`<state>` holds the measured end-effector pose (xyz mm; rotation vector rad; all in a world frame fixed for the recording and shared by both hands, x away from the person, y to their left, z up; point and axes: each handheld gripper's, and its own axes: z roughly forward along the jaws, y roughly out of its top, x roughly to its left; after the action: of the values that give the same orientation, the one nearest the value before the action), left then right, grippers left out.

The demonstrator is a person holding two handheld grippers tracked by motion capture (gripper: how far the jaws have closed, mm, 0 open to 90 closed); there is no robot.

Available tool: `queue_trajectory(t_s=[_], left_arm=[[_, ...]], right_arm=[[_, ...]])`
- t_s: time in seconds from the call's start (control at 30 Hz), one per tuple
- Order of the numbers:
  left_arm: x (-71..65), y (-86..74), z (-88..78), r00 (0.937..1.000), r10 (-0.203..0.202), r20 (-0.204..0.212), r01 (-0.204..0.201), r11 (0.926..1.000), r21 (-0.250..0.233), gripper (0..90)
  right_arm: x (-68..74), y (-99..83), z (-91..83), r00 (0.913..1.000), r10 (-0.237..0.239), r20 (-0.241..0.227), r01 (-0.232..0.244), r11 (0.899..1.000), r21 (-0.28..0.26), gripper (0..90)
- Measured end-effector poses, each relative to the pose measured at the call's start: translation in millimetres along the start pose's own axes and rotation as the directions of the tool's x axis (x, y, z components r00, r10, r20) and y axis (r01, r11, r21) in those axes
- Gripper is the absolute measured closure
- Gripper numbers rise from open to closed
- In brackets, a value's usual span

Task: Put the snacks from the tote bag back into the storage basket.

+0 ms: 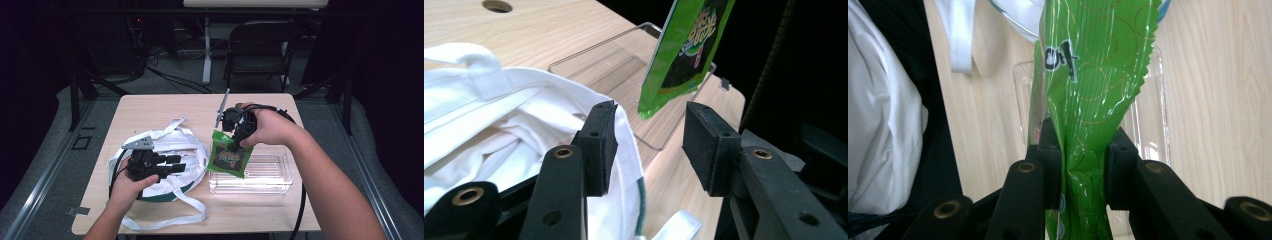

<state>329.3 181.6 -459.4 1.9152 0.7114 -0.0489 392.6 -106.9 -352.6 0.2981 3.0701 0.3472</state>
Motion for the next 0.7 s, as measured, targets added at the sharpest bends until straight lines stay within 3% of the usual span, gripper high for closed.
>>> queue_trajectory(t_s=[0.13,0.3,0.7], left_arm=[[1.9,-2.4,-2.9,0.9998,-0.001,-0.022,0.001,1.0000,0.002,56.6],[4.6,-7.0,-13.7,0.9970,0.008,-0.078,-0.008,1.0000,0.001,56.5],[9.1,-17.4,-33.2,0.9901,-0.023,-0.138,0.020,0.9994,-0.028,56.2]], right_arm=[[-6.8,-4.7,1.5,0.9999,0.004,0.012,-0.004,1.000,0.007,74.6],[-15.6,-9.1,4.2,0.9998,0.004,0.020,-0.004,1.000,0.014,74.6],[-35.7,-17.0,10.5,0.9986,-0.019,0.049,0.017,0.999,0.031,74.6]])
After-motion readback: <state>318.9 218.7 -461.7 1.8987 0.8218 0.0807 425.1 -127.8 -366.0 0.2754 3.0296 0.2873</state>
